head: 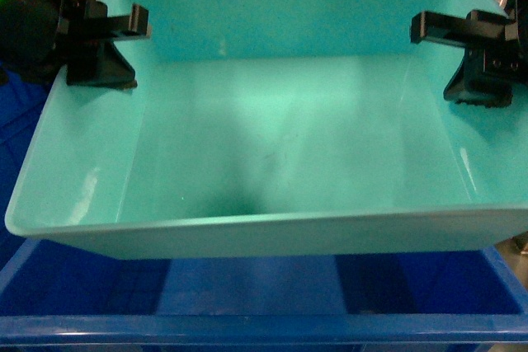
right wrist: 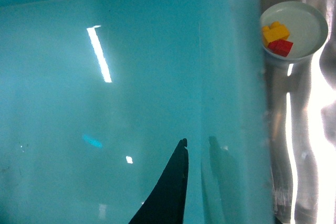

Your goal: Stack blue boxes stably on right

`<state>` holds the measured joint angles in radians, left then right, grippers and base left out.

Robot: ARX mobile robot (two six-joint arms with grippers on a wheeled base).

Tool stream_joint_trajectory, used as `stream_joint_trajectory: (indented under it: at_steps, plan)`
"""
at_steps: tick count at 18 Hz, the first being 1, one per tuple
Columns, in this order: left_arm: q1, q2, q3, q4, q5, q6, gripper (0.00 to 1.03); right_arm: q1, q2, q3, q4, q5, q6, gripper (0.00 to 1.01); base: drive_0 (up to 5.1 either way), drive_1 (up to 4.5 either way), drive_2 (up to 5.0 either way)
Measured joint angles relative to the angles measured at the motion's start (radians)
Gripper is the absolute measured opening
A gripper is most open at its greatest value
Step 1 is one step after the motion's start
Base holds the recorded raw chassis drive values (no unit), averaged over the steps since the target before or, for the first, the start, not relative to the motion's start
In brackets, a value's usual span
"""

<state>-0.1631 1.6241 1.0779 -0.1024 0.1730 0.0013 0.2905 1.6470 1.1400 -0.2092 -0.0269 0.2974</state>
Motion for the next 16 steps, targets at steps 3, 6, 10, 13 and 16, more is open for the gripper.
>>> stream_joint_trajectory:
  at_steps: [3, 6, 10, 13, 16]
  plan:
    - [0.009, 0.035, 0.021, -0.048, 0.006, 0.008, 0.02, 0.004, 0.010, -0.026, 0.035, -0.006, -0.017, 0.08, 0.0, 0.00, 0.0]
    - [0.014, 0.093, 0.042, -0.024, -0.003, 0.046, 0.02, 0.005, 0.055, -0.042, 0.105, -0.008, -0.024, 0.08, 0.0, 0.00, 0.0]
    - [0.025, 0.182, 0.081, -0.035, -0.016, 0.088, 0.02, 0.010, 0.113, -0.052, 0.150, -0.012, -0.025, 0.08, 0.0, 0.00, 0.0]
    - [0.029, 0.213, 0.097, -0.017, -0.016, 0.112, 0.02, 0.010, 0.140, -0.051, 0.165, -0.006, -0.024, 0.08, 0.0, 0.00, 0.0]
    - [0.037, 0.257, 0.119, -0.005, -0.006, 0.113, 0.02, 0.010, 0.161, -0.051, 0.174, 0.002, -0.026, 0.08, 0.0, 0.00, 0.0]
